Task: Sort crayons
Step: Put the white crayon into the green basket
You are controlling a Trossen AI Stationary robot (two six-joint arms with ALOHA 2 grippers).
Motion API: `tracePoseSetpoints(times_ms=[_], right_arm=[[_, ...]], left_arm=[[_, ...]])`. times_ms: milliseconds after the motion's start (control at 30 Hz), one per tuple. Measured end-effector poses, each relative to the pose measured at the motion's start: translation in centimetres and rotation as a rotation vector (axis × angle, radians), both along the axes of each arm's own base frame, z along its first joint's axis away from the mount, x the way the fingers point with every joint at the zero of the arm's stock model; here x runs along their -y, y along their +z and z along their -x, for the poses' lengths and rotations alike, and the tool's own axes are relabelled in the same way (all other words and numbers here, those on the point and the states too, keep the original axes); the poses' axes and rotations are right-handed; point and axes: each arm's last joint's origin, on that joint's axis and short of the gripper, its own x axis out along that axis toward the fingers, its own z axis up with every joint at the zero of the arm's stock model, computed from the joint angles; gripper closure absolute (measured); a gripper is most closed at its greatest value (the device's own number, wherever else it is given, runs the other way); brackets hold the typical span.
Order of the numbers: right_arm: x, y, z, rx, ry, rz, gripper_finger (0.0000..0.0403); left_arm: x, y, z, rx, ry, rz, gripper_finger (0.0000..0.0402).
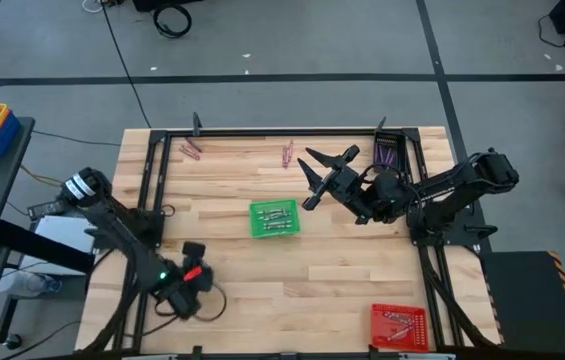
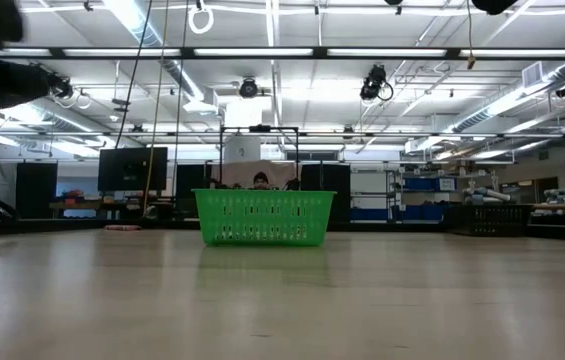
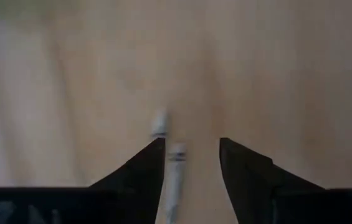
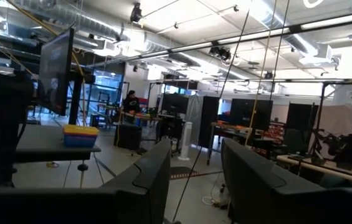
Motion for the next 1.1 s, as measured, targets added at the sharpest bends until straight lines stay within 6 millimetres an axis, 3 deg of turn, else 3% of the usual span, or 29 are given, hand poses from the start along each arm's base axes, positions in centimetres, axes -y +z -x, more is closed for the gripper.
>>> tracePoseSetpoints(times_ms=[300,567,767,1100], right_arm=[[0.0,0.0,0.0,0.001,0.001,0.0,0.0256],[0.0,0.0,0.0,-0.004,0.0,0.001,0.0256],[0.0,-0.1,-0.1,-0.013,-0.002,0.005,0.0256],[0.2,-0.2,-0.1,-0.027,-0.008,0.007,0.0256]], left_arm=[[-8.0,4.6,-3.2,0.1,0.068,0.01,0.0232],[-15.1,5.5,-5.9,0.117,0.062,0.258,0.0232],[-20.1,4.0,-7.1,0.079,0.062,0.254,0.0232],[-24.7,0.4,-7.5,-0.032,0.099,0.423,0.0232]])
